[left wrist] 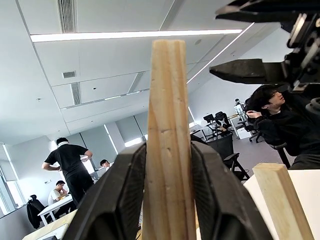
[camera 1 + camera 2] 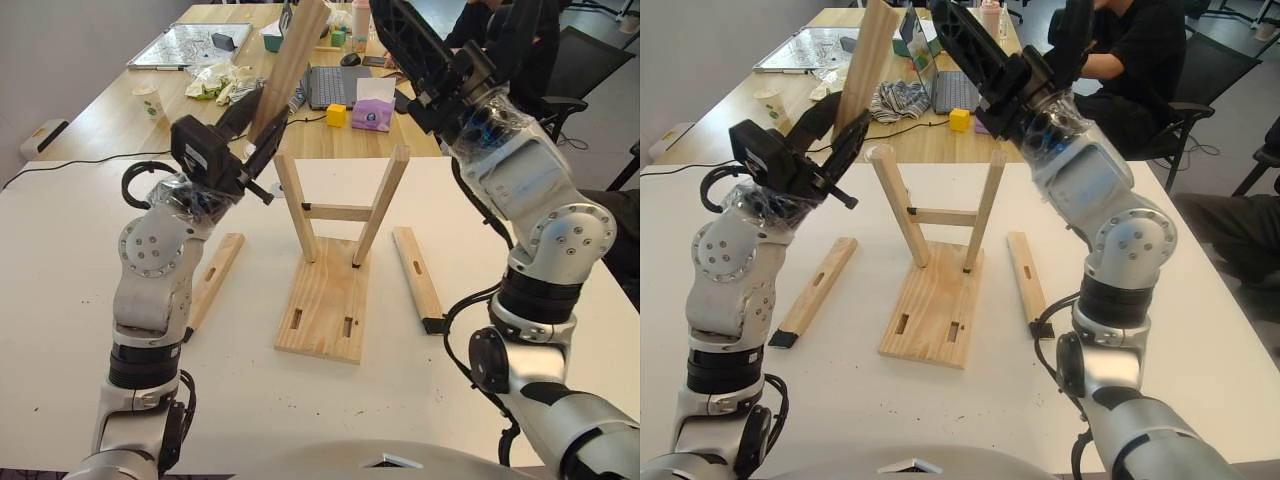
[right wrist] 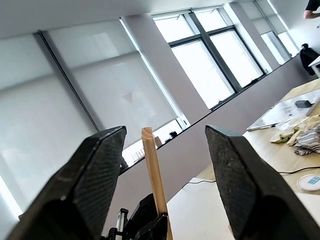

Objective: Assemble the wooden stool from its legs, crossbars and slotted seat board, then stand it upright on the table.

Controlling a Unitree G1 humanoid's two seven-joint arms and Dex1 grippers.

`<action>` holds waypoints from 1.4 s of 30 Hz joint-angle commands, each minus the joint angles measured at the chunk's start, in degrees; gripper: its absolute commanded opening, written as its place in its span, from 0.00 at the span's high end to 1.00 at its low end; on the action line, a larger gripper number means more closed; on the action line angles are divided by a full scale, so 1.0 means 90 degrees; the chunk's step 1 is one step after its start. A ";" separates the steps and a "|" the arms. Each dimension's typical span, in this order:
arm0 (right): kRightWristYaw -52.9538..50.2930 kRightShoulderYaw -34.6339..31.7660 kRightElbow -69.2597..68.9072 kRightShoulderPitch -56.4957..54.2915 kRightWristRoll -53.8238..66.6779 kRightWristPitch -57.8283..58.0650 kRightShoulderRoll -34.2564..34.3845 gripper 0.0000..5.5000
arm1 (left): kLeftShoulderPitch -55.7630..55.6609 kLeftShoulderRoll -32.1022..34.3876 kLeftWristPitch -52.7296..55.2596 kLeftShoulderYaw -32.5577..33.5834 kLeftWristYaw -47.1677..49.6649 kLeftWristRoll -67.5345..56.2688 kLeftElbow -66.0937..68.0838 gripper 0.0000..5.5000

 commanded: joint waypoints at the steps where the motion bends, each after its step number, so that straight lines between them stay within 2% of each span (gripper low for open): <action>1: -0.0206 0.0210 -0.0085 0.0184 0.0261 0.0080 0.0209 0.47 | -0.0032 -0.0134 0.0058 -0.0176 -0.0013 0.0079 -0.0122 0.77; 8: -0.0316 0.0420 -0.0093 0.0141 0.0312 -0.0041 0.0379 0.47 | 0.0007 -0.0351 0.0063 -0.0411 -0.0080 0.0056 -0.0188 0.77; 21: -0.0471 0.0355 -0.0049 0.0052 0.0506 -0.0284 0.0544 0.86 | 0.0155 -0.0395 0.0047 -0.0443 -0.0192 0.0068 -0.0172 0.77; 26: -0.0453 0.0365 -0.0038 0.0054 0.0454 -0.0273 0.0490 0.90 | 0.0124 -0.0387 0.0041 -0.0432 -0.0198 0.0082 -0.0139 0.77; 27: -0.0447 0.0365 -0.0040 0.0059 0.0424 -0.0281 0.0483 0.90 | 0.0148 -0.0370 0.0130 -0.0412 -0.0151 0.0099 -0.0134 0.71; 30: -0.0329 0.0360 -0.0025 0.0068 0.0186 -0.0326 0.0391 0.93 | 0.0430 -0.0242 0.0280 -0.0459 -0.0385 -0.0058 -0.0212 0.63; 33: -0.0078 0.0180 0.0148 -0.0035 -0.0357 -0.0552 0.0149 0.93 | 0.0644 -0.0147 0.0356 -0.0570 -0.0595 -0.0043 -0.0256 0.56; 35: -0.0015 -0.0372 0.0434 -0.0245 -0.0626 -0.0932 -0.0167 0.93 | 0.0697 -0.0156 0.0438 -0.0603 -0.0602 -0.0002 -0.0266 0.50; 36: 0.0165 -0.0636 0.0584 -0.0264 -0.0978 -0.1125 -0.0525 0.93 | 0.0678 -0.0175 0.0474 -0.0573 -0.0484 0.0096 -0.0257 0.45; 37: 0.0368 -0.0922 0.0751 -0.0174 -0.1357 -0.1314 -0.0962 0.93 | 0.0626 -0.0198 0.0502 -0.0490 -0.0354 0.0148 -0.0228 0.44; 39: 0.1047 -0.1088 0.0865 0.0379 -0.2315 -0.1583 -0.1837 0.93 | 0.0448 -0.0315 0.0152 -0.0128 0.0024 0.0315 -0.0213 0.44; 42: 0.1822 -0.0884 0.0769 0.1633 -0.3264 -0.1766 -0.2285 0.93 | 0.0116 -0.0442 0.0157 0.0321 0.0564 0.0330 -0.0318 0.44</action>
